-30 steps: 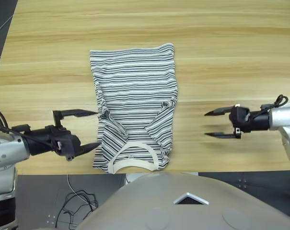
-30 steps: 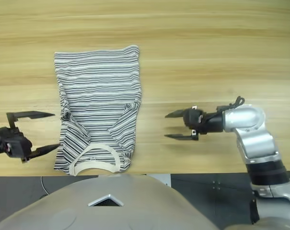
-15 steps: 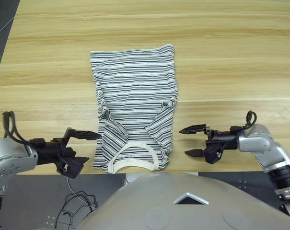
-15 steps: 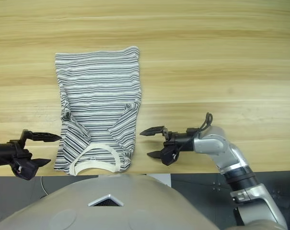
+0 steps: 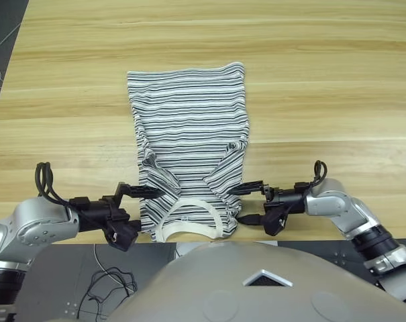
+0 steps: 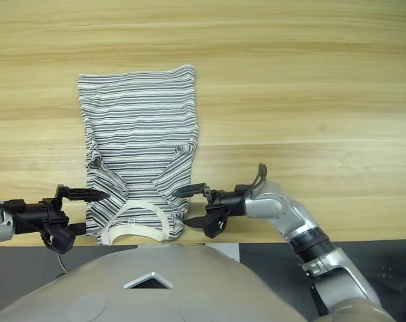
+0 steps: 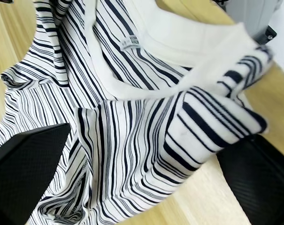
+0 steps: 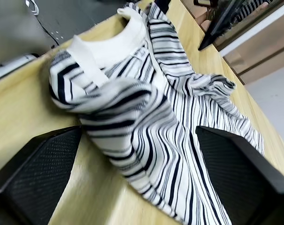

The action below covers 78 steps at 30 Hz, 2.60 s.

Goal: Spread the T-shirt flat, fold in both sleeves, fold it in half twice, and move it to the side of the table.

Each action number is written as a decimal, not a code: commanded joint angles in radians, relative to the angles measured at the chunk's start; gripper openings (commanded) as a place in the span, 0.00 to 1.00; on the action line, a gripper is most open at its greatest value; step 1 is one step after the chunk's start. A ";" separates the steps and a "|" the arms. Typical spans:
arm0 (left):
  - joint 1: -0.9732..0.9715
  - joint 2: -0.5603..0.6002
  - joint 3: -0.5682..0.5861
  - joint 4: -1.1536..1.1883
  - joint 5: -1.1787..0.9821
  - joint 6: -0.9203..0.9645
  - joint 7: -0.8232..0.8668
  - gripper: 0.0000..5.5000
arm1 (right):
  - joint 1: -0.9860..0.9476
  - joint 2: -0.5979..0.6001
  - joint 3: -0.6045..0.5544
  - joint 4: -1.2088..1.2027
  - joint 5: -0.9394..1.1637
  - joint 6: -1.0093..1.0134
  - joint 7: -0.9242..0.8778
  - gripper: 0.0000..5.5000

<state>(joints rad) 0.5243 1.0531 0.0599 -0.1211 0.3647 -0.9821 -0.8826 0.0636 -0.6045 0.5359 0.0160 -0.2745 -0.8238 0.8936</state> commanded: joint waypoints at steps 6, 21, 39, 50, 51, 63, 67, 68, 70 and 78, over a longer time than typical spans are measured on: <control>0.050 0.053 -0.115 -0.014 -0.005 0.099 -0.024 0.87 | -0.015 -0.003 0.059 0.000 0.019 0.053 -0.002 0.69; 0.024 0.076 -0.179 0.058 0.056 0.090 0.061 0.36 | -0.017 0.003 0.107 -0.033 0.072 0.110 0.001 0.15; 0.020 0.218 -0.286 -0.318 -0.630 0.391 -0.071 0.03 | -0.100 -0.078 -0.002 -0.259 0.501 0.558 0.192 0.02; -0.018 0.296 -0.146 -0.534 -0.838 0.847 -0.179 0.03 | -0.075 -0.251 -0.077 -0.307 0.552 0.723 0.389 0.02; -0.030 0.296 -0.137 -0.544 -0.849 0.875 -0.190 0.03 | -0.079 -0.244 -0.095 -0.308 0.563 0.730 0.384 0.02; -0.334 0.118 -0.126 -0.378 -0.852 1.005 -0.248 0.03 | -0.339 0.079 -0.205 -0.030 0.499 0.646 0.160 0.02; -0.407 0.059 -0.128 -0.272 -0.832 1.012 -0.269 0.03 | -0.408 0.145 -0.223 0.092 0.449 0.607 0.095 0.02; -0.424 0.041 -0.130 -0.241 -0.825 1.013 -0.272 0.03 | -0.431 0.164 -0.227 0.131 0.434 0.597 0.076 0.02; -0.457 0.017 -0.135 -0.181 -0.804 1.023 -0.271 0.03 | -0.479 0.195 -0.233 0.212 0.402 0.573 0.041 0.02; -0.652 -0.115 -0.158 0.113 -0.677 0.989 -0.255 0.03 | -0.679 0.305 -0.245 0.649 0.272 0.425 -0.090 0.02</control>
<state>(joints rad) -0.0806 0.9721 -0.0839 -0.0660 -0.3471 0.0247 -1.1446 -0.5570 -0.3217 0.2961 0.5727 0.0288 -0.3626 0.8232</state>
